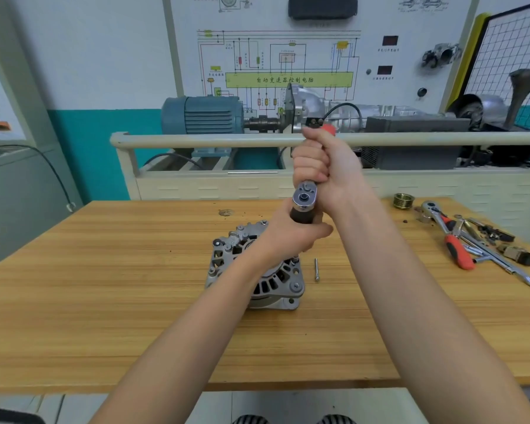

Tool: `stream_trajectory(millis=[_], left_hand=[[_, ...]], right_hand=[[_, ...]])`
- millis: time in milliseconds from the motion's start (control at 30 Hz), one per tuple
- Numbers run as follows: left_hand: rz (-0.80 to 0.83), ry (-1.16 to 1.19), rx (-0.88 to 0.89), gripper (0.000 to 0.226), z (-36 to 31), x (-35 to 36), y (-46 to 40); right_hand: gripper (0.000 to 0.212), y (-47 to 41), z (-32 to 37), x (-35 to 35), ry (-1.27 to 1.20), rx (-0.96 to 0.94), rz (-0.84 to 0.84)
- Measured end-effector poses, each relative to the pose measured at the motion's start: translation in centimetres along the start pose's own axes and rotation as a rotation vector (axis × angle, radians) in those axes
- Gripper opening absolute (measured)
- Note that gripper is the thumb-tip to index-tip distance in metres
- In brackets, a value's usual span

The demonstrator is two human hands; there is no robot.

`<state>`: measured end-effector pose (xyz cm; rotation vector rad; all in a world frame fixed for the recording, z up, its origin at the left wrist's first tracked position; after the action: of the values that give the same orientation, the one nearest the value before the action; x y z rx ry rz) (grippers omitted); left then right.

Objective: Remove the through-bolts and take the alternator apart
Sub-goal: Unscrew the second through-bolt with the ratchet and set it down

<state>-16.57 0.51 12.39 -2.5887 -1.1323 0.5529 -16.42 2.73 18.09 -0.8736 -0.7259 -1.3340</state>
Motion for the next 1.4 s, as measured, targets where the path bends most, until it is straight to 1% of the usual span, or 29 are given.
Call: stream_trajectory(millis=[67, 133, 167, 200, 233, 267, 333, 400, 433, 467, 533, 600, 633, 700, 767, 800, 833, 867, 900, 967, 1033, 1067, 1133, 1200, 1267, 1333, 1367, 1400], left_hand=[[-0.121, 0.023, 0.027, 0.039, -0.1, -0.6, -0.1], [-0.211, 0.065, 0.062, 0.036, -0.4, -0.9, -0.1], [-0.232, 0.082, 0.073, 0.031, -0.6, -0.8, -0.1], [-0.236, 0.085, 0.077, 0.028, -0.6, -0.7, -0.1], [-0.224, 0.075, 0.07, 0.027, -0.6, -0.7, 0.0], [-0.193, 0.057, 0.055, 0.029, -0.5, -0.6, 0.0], [-0.068, 0.013, 0.04, 0.034, -0.6, -0.2, 0.1], [0.086, -0.043, 0.048, 0.033, -1.2, 0.4, 0.2], [0.137, -0.062, 0.051, 0.032, -1.5, 0.6, 0.3], [0.154, -0.075, 0.051, 0.034, -1.5, 0.7, 0.3], [0.089, -0.056, 0.038, 0.038, -1.2, 0.4, 0.1], [-0.022, -0.009, 0.035, 0.036, -0.7, -0.1, -0.1], [-0.071, 0.001, 0.033, 0.035, -0.5, -0.3, -0.2], [-0.149, 0.002, 0.045, 0.032, -0.6, -0.7, -0.4], [-0.19, 0.012, 0.067, 0.028, -1.0, -0.9, -0.5], [-0.188, 0.02, 0.067, 0.029, -1.0, -0.9, -0.4], [-0.171, 0.024, 0.06, 0.03, -1.0, -0.8, -0.3], [-0.14, 0.022, 0.05, 0.032, -1.0, -0.6, -0.2], [-0.1, 0.008, 0.035, 0.033, -0.9, -0.4, -0.2], [0.005, -0.056, 0.018, 0.034, -1.1, -0.1, -0.1], [0.151, -0.116, 0.015, 0.034, -1.4, 0.7, 0.1], [0.199, -0.124, 0.011, 0.034, -1.5, 1.1, 0.2], [0.188, -0.097, -0.004, 0.037, -1.4, 1.1, 0.0], [0.094, -0.027, -0.016, 0.034, -1.0, 0.7, -0.2], [-0.036, 0.052, -0.005, 0.03, -0.7, 0.0, -0.4], [-0.168, 0.125, 0.017, 0.034, -0.5, -0.9, -0.6], [-0.205, 0.138, 0.026, 0.036, -0.5, -1.1, -0.6], [-0.217, 0.132, 0.038, 0.036, -0.5, -1.2, -0.6]], right_hand=[[0.05, 0.9, 1.7, -1.1, -0.026, -0.259, -0.088], [0.045, 2.7, 2.9, -2.0, -0.075, -0.497, -0.133], [0.044, 3.4, 3.2, -2.2, -0.106, -0.563, -0.139], [0.044, 3.8, 3.3, -2.4, -0.124, -0.589, -0.137], [0.045, 3.8, 3.3, -2.4, -0.122, -0.572, -0.128], [0.048, 3.4, 3.2, -2.2, -0.105, -0.512, -0.116], [0.051, 2.0, 2.5, -1.5, -0.046, -0.288, -0.078], [0.049, 0.8, 1.2, -0.6, 0.024, -0.047, -0.014], [0.048, 0.5, 0.6, -0.2, 0.056, 0.036, 0.014], [0.046, 0.2, 0.1, 0.1, 0.076, 0.087, 0.03], [0.045, -0.2, -0.3, 0.2, 0.061, 0.107, 0.03], [0.046, 0.0, 0.3, -0.1, -0.001, -0.005, -0.017], [0.046, 0.3, 1.1, -0.6, -0.028, -0.116, -0.06], [0.045, 1.7, 2.7, -1.8, -0.081, -0.404, -0.145], [0.042, 3.6, 3.4, -2.5, -0.136, -0.634, -0.172], [0.041, 4.3, 3.4, -2.7, -0.152, -0.688, -0.166], [0.041, 4.5, 3.4, -2.7, -0.149, -0.696, -0.155], [0.042, 4.3, 3.4, -2.6, -0.13, -0.661, -0.147], [0.045, 3.7, 3.3, -2.4, -0.106, -0.582, -0.139], [0.05, 1.9, 2.6, -1.7, -0.054, -0.312, -0.089], [0.049, 0.7, 1.1, -0.6, 0.026, -0.034, 0.0], [0.049, 0.4, 0.5, -0.3, 0.059, 0.052, 0.03], [0.049, 0.2, 0.0, -0.1, 0.062, 0.104, 0.043], [0.048, 0.3, 0.6, -0.3, 0.005, 0.009, -0.001], [0.046, 0.9, 2.1, -1.3, -0.051, -0.229, -0.091], [0.043, 2.4, 3.2, -2.1, -0.103, -0.5, -0.145], [0.041, 3.2, 3.4, -2.2, -0.125, -0.59, -0.152], [0.041, 3.7, 3.4, -2.3, -0.138, -0.635, -0.15]])
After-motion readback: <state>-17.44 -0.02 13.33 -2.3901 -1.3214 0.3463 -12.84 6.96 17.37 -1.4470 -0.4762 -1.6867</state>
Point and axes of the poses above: each hand's wrist, its own y-axis away from the middle knuckle, its own x-axis out of the palm, z = x × y, the point moved 9 cm from there along -y, towards the middle knuckle, and after that the axes turned 1 degree about x, right-handed, at the moved point
